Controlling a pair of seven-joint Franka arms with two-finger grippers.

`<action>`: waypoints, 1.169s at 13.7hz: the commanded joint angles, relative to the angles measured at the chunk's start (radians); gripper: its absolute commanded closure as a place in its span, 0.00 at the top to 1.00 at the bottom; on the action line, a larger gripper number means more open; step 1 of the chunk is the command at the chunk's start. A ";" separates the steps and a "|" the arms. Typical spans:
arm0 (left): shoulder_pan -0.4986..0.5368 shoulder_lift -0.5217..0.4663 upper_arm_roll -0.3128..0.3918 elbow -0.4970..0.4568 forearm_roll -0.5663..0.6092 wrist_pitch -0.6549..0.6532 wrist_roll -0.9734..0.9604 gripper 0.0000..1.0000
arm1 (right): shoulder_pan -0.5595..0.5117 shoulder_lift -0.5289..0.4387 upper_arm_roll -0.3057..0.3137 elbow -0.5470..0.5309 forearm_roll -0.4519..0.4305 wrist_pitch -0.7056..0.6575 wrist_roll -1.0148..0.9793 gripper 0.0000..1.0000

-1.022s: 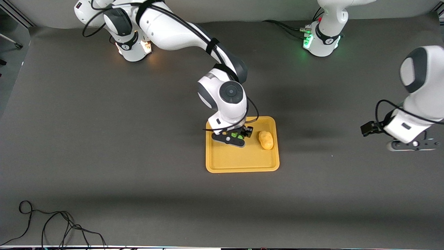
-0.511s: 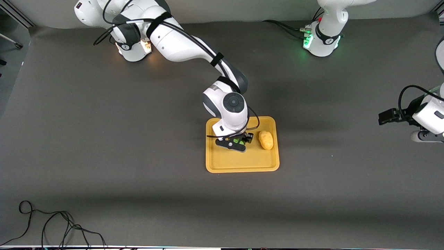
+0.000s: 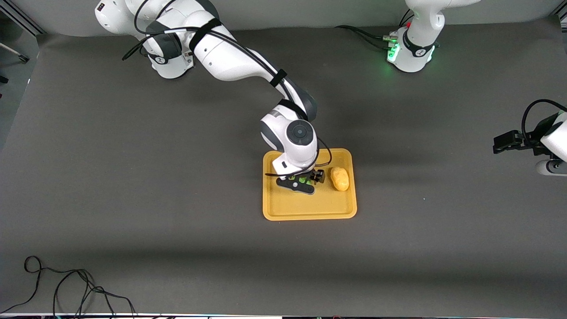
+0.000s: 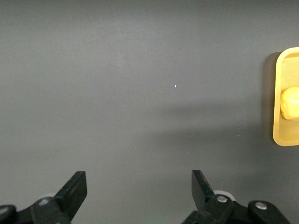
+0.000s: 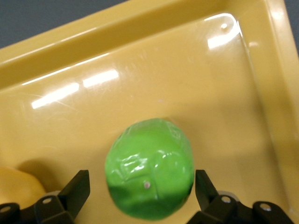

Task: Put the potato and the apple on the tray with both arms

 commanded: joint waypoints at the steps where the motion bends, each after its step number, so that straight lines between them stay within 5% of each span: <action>1: 0.000 0.030 0.005 0.032 0.012 -0.007 0.027 1.00 | -0.003 -0.104 -0.007 0.012 0.013 -0.136 0.023 1.00; 8: 0.006 0.037 0.003 0.030 0.042 -0.011 0.035 1.00 | -0.138 -0.420 -0.030 -0.025 0.007 -0.467 -0.145 1.00; 12: -0.006 0.029 -0.004 0.028 0.040 -0.020 0.030 1.00 | -0.157 -0.649 -0.163 -0.236 -0.013 -0.561 -0.435 1.00; 16: -0.006 0.031 -0.004 0.028 0.040 -0.020 0.034 1.00 | -0.250 -0.857 -0.193 -0.450 -0.059 -0.546 -0.641 1.00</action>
